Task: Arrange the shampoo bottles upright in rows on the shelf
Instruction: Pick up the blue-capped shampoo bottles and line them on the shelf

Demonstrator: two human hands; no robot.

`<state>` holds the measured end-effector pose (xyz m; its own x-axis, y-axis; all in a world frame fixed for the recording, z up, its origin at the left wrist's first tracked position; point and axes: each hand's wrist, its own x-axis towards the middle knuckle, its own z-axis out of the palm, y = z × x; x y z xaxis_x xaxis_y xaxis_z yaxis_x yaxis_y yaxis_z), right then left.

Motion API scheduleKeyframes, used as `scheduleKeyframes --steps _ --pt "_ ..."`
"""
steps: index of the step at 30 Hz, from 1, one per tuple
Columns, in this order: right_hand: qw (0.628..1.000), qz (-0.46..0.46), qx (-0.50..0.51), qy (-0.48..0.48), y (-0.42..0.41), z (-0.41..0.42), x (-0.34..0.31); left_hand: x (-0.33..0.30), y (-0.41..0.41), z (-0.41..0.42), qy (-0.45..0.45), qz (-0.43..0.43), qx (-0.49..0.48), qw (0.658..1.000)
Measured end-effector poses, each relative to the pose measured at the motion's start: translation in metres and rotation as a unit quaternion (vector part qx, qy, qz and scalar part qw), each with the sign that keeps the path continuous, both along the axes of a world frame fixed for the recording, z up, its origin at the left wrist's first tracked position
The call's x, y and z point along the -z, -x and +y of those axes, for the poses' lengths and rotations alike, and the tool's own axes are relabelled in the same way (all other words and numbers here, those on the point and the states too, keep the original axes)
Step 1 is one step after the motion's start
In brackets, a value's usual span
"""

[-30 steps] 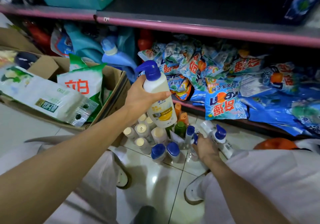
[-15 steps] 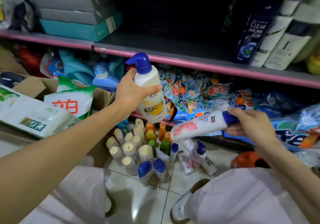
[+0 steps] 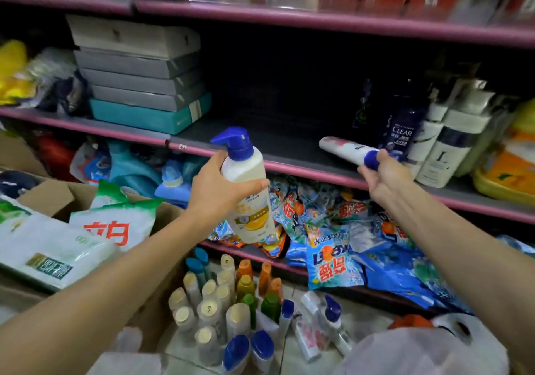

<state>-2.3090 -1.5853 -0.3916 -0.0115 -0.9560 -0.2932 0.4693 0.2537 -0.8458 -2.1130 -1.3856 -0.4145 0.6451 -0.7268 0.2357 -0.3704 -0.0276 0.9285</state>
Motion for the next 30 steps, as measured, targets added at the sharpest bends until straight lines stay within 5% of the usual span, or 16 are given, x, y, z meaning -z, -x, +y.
scheduleKeyframes --steps 11,14,17,19,30 --pt "0.979 0.170 -0.093 -0.067 -0.018 0.000 -0.007 -0.004 0.005 -0.001 -0.048 0.007 0.078 0.996" --pt "0.955 0.212 -0.163 0.128 -0.024 0.043 -0.025 -0.005 0.012 0.002 -0.071 -0.017 0.105 0.992" --pt "0.802 0.272 -0.362 0.390 -0.025 0.101 -0.046 -0.009 0.026 0.006 -0.077 -0.049 0.131 0.987" --pt "0.739 0.299 -0.399 0.454 -0.024 0.124 -0.052 -0.013 0.036 0.010 -0.078 -0.066 0.148 0.984" --pt "0.713 0.389 -0.243 0.530 -0.005 0.158 -0.057 -0.030 0.072 0.027 -0.072 -0.109 0.171 0.977"
